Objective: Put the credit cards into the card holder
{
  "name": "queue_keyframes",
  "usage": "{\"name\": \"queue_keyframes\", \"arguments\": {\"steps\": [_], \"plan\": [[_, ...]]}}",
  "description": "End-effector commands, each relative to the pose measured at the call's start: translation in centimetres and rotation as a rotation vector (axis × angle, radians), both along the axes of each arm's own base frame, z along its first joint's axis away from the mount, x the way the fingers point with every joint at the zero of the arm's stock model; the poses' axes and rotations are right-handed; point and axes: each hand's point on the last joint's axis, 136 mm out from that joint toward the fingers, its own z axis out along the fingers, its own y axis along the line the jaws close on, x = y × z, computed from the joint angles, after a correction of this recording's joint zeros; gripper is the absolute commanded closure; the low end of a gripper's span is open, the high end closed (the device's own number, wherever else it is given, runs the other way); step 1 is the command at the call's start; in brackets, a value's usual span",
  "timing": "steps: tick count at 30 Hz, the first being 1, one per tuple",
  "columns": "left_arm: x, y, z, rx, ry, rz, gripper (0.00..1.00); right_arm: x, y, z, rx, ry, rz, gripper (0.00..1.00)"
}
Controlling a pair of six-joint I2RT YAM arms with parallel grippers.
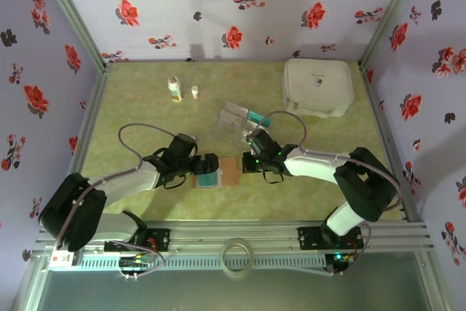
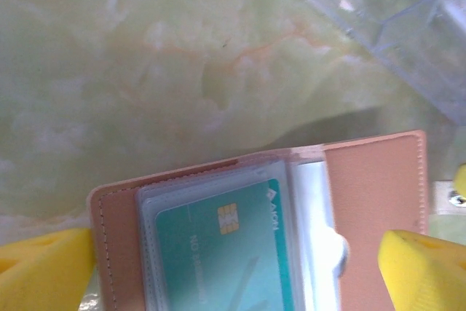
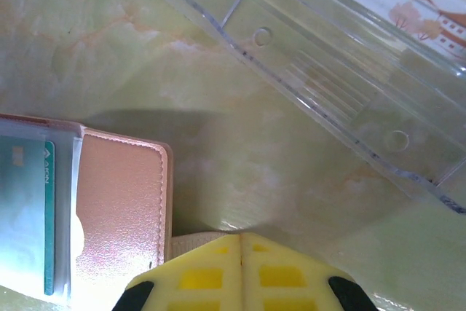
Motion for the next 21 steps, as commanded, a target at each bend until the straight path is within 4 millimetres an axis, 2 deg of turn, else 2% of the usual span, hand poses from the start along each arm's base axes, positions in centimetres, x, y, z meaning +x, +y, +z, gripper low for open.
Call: {"name": "queue_keyframes", "arguments": {"steps": [1,7,13,14,17,21], "plan": [[0.3,-1.7,3.3,-0.062,-0.054,-0.042,0.00,0.1,0.0,-0.5,0.007,0.019,-0.019,1.00],[-0.1,-4.3,5.9,-0.134,-0.095,-0.083,0.00,0.1,0.0,-0.7,0.002,0.022,-0.019,1.00],[-0.3,-7.5,6.3,-0.193,-0.100,-0.111,0.00,0.6,-0.2,-0.5,0.001,0.011,-0.033,1.00],[-0.3,-8.0,6.1,-0.194,-0.098,-0.115,0.00,0.8,-0.3,-0.4,0.004,0.009,-0.039,0.97],[-0.4,-9.0,5.2,-0.197,-0.087,-0.112,0.00,1.1,-1.2,0.1,0.006,0.000,-0.060,0.79],[-0.4,-9.7,3.8,-0.204,-0.077,-0.091,0.00,1.1,-3.2,0.9,-0.002,-0.012,-0.094,0.70]]}}
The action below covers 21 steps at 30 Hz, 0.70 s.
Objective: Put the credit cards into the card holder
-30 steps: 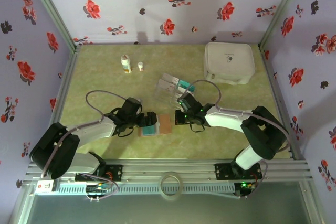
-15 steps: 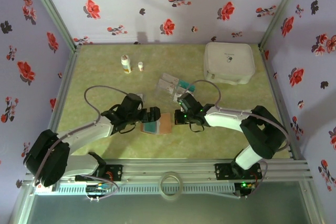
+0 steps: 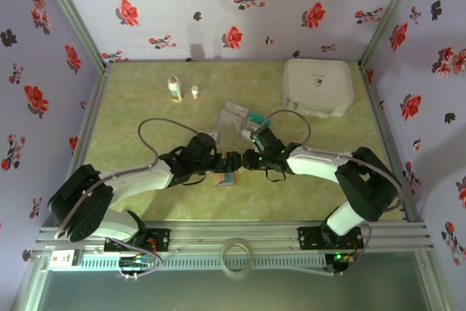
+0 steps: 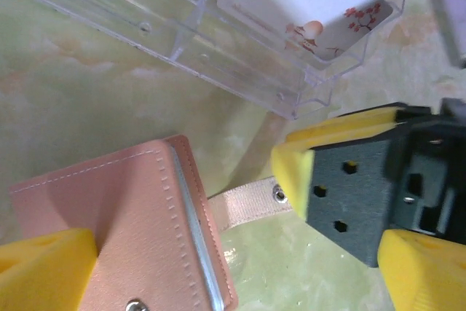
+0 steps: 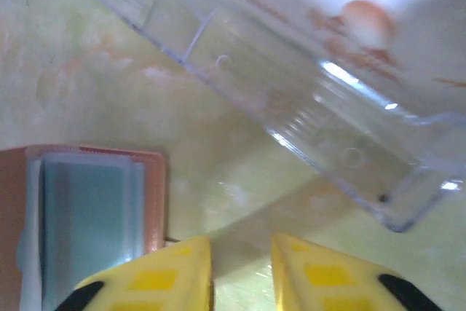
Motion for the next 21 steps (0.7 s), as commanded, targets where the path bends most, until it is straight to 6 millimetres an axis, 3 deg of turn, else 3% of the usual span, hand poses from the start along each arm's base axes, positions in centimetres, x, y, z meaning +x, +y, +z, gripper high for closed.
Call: {"name": "queue_keyframes", "arguments": {"steps": [1,9,15,18,21], "plan": [[0.7,-1.3,0.3,-0.060,-0.017,0.039,0.00,-0.2,-2.2,0.9,-0.019,-0.015,-0.039,0.69],[0.2,-1.3,-3.6,0.020,0.021,0.069,0.00,-0.7,-6.2,1.6,-0.016,-0.030,-0.129,0.66],[-0.8,0.3,-7.4,0.115,0.070,0.106,0.00,-1.4,-6.4,2.3,0.003,-0.031,-0.111,0.66],[-0.6,0.2,-6.4,0.110,0.053,0.096,0.00,-1.6,-5.9,3.2,0.037,-0.045,-0.090,0.65],[0.3,0.0,-4.2,0.119,0.017,0.084,0.00,-1.8,-5.2,4.4,0.084,-0.060,-0.067,0.65]]}}
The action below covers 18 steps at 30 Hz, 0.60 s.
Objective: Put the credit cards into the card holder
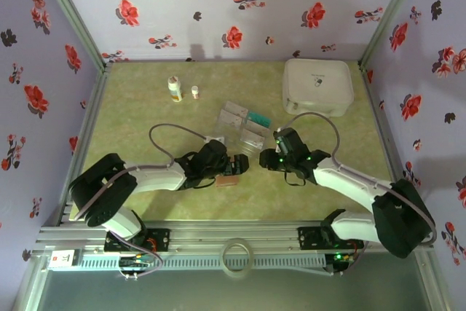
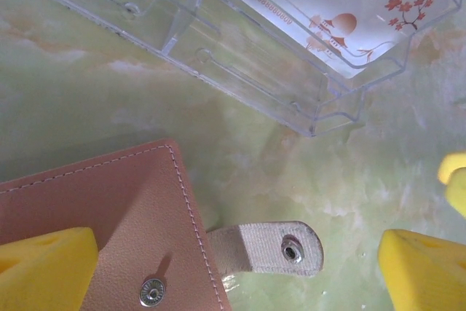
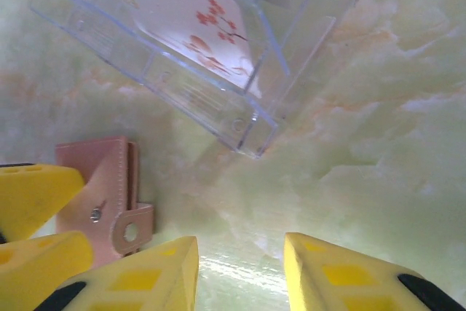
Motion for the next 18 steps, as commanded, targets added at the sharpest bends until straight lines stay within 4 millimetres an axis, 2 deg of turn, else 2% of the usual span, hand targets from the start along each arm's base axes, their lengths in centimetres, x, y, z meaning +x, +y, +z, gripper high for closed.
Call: {"name": "queue_keyframes", "arguments": {"steps": [1,5,10,14,18], "plan": [[0.2,2.0,-0.3,0.102,0.018,0.015,0.00,-0.7,0.5,1.1,0.047,-0.010,0.040,0.65],[2.0,2.7,2.8,0.084,-0.020,0.030,0.00,-1.3,2.0,2.3,0.099,-0.029,0.077,0.67],[4.5,4.8,6.0,0.056,-0.053,0.075,0.00,-2.4,5.2,4.2,0.107,-0.079,0.160,0.71],[6.0,7.9,7.0,0.075,-0.065,0.136,0.00,-3.6,8.5,6.0,0.112,-0.115,0.247,0.76],[6.7,11.6,6.9,0.094,-0.048,0.211,0.00,-4.7,12.4,7.1,0.095,-0.131,0.351,0.79]]}}
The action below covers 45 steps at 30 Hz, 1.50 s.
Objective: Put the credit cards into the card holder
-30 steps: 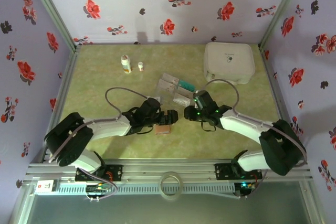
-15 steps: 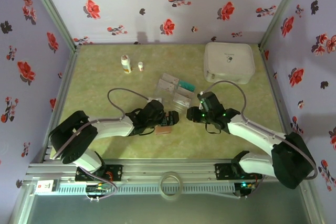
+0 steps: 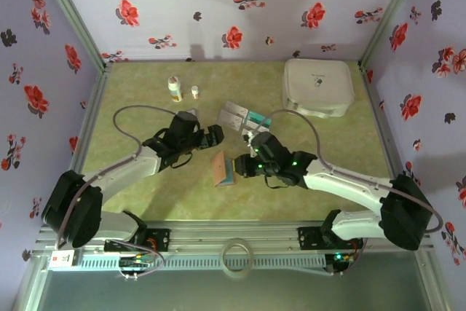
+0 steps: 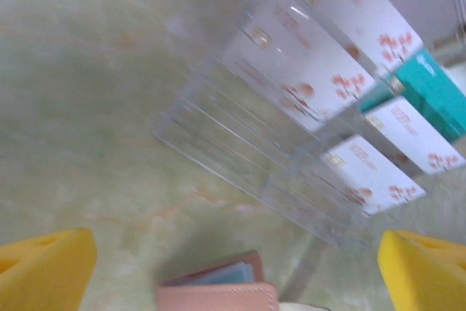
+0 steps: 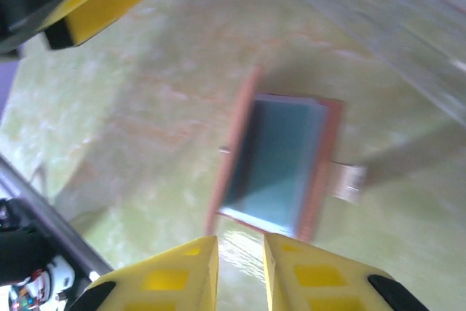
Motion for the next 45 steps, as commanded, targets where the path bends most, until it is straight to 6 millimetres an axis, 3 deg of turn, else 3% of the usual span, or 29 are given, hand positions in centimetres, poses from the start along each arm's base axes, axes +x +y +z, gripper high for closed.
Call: {"name": "queue_keyframes", "arguments": {"steps": [1,5,9,19,22,26,32,38,41,45], "plan": [[-0.6,2.9,-0.7,0.054,0.037,0.016,0.00,-0.2,3.0,1.2,-0.020,-0.045,0.063,0.79],[-0.8,5.1,-1.4,0.089,0.066,0.046,0.00,-0.6,5.0,-0.3,-0.088,-0.033,0.124,0.87],[-1.4,6.0,-2.3,0.118,0.094,0.047,0.00,-0.2,4.5,-2.3,-0.145,-0.023,0.107,1.00],[-2.5,6.3,-3.6,0.153,0.134,0.011,0.00,0.3,3.0,-6.9,-0.183,0.047,0.064,1.00],[-2.9,5.7,-3.7,0.128,0.143,-0.016,0.00,0.3,2.9,-6.6,-0.176,0.048,0.064,1.00],[-3.5,5.3,-4.1,0.103,0.151,-0.021,0.00,0.2,3.4,-3.9,-0.124,0.019,0.075,1.00],[-3.6,5.8,-4.8,0.107,0.165,0.013,0.00,-1.7,6.3,-0.7,-0.088,-0.038,0.158,1.00],[-3.2,8.0,-5.1,0.128,0.181,0.103,0.00,-1.9,8.6,-2.3,-0.128,-0.023,0.208,1.00],[-3.0,8.4,-4.7,0.126,0.175,0.111,0.00,-1.5,7.9,-3.9,-0.178,-0.018,0.194,1.00],[-2.9,8.3,-4.4,0.136,0.175,0.091,0.00,-1.0,6.2,-4.6,-0.178,-0.007,0.152,1.00]]}}
